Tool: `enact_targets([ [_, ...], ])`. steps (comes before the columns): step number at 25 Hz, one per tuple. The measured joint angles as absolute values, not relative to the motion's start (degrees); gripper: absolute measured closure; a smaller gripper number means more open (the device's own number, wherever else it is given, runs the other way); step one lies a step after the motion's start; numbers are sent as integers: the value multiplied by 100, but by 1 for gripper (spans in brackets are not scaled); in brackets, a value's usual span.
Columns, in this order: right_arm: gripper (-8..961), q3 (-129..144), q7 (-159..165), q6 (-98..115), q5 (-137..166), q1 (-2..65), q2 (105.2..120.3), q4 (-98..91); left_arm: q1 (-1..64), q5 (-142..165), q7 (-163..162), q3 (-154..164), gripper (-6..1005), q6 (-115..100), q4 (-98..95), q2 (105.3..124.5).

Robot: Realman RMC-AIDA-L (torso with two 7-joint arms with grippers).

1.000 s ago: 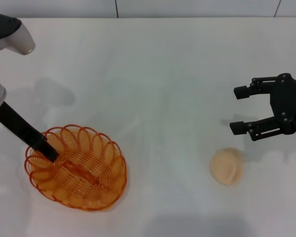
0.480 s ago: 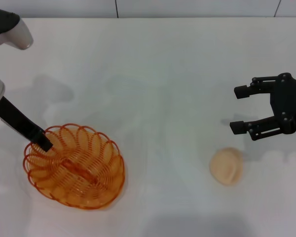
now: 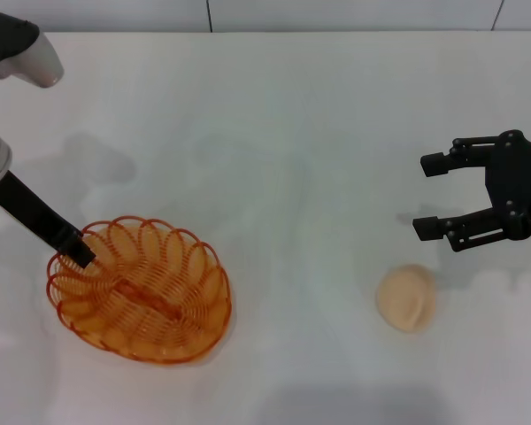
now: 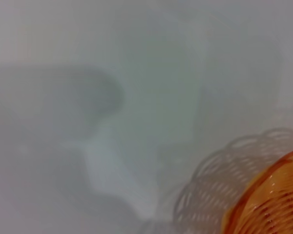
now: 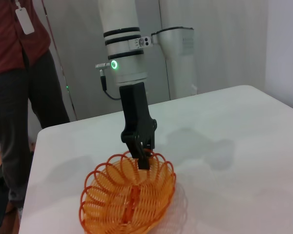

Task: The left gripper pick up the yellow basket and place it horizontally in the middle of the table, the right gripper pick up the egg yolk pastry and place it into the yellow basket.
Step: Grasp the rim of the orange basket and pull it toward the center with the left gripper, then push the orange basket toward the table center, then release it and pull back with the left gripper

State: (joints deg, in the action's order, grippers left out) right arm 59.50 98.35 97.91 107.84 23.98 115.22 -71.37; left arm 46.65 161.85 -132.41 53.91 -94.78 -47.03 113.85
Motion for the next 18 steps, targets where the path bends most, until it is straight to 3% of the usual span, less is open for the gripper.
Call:
enact_targets([
  [8,93,5946,9784,9755,10781,2397,11522,-7137,4665,15998,-13269,5159,854,-9557,-4916,11374],
  [14,93,5889,9773,9593,10774,2384,11519,-7137,4754,15357,-13963,4796,887,-9719,-5073,11197],
  [18,93,5800,9769,9570,10775,2381,11517,-7133,4846,15240,-14503,4684,910,-9708,-5075,11180],
])
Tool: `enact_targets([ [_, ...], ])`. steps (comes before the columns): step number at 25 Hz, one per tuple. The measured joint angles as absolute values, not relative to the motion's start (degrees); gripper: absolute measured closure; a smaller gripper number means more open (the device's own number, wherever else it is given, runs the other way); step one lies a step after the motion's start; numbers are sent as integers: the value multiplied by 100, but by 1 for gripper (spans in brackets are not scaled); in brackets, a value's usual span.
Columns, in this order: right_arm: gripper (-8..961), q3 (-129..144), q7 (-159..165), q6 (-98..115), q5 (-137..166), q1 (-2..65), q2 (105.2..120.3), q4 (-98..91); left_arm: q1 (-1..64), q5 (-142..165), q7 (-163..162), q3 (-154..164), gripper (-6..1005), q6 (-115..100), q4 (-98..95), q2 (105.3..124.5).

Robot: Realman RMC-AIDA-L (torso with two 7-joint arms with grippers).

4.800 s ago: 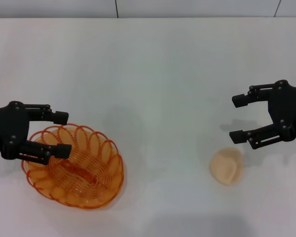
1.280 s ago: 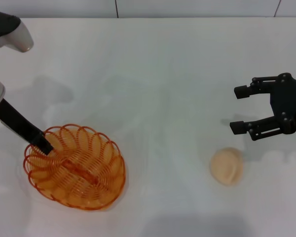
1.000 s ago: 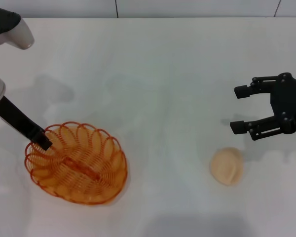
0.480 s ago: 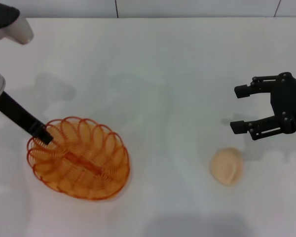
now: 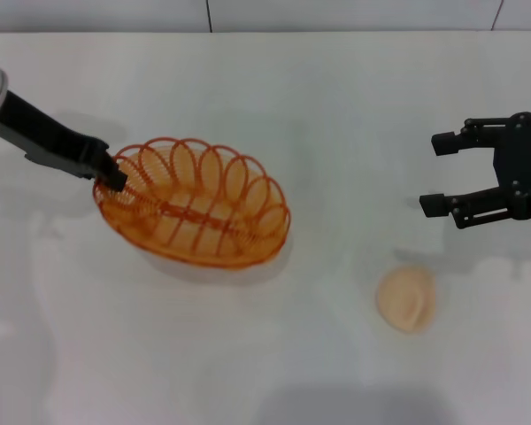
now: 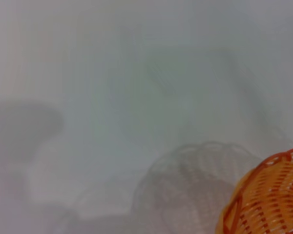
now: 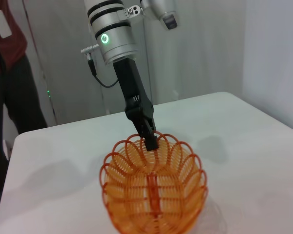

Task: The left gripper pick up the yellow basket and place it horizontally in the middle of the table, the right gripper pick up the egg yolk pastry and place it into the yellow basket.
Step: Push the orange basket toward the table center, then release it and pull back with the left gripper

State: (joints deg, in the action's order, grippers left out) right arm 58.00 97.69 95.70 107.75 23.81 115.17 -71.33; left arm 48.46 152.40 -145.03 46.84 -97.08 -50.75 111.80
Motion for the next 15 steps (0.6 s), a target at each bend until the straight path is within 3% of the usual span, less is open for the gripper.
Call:
enact_targets([
  [9,93,5617,9659,9510,10773,2380,11507,-7128,4847,15019,-15569,4671,915,-9362,-4978,11377],
  [15,93,5563,9602,9561,10769,2379,11500,-7128,4584,14364,-16140,4669,915,-8909,-4810,11392],
])
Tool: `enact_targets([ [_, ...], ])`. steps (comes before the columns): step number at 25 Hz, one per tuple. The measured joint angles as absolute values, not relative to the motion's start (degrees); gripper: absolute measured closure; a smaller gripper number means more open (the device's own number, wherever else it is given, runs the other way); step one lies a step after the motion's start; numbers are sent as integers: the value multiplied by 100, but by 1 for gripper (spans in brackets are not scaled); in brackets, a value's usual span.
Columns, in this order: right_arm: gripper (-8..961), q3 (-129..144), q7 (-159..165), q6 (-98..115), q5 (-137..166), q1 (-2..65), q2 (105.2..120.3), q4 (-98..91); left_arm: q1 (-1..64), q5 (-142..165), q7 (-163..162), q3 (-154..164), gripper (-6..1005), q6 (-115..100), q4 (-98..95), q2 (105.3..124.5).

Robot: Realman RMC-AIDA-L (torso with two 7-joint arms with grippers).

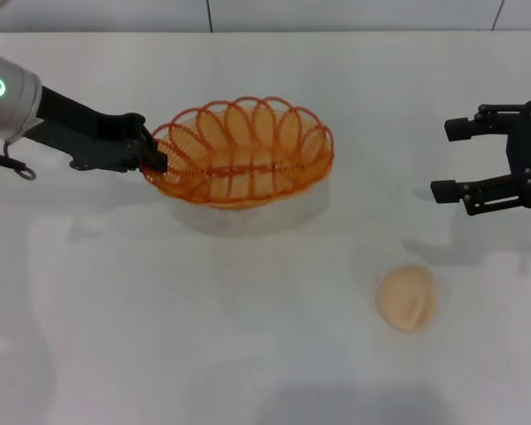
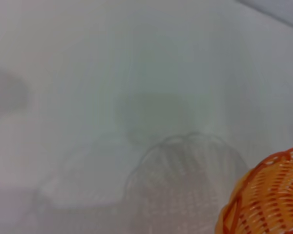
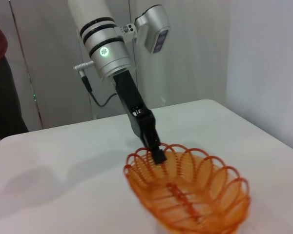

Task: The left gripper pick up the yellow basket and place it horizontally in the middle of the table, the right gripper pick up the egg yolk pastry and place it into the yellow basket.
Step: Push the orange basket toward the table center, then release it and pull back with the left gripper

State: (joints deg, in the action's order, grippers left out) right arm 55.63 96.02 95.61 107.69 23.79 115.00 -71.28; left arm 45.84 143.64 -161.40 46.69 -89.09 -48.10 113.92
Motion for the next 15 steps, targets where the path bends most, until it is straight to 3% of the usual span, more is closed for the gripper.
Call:
enact_targets([
  [7,93,5563,9560,9656,10766,2377,11496,-7163,4488,14261,-16278,4701,914,-8715,-4773,11434],
  [15,93,5599,9559,9713,10720,2420,11514,-7184,4852,14397,-16235,4964,914,-8555,-4223,11442],
])
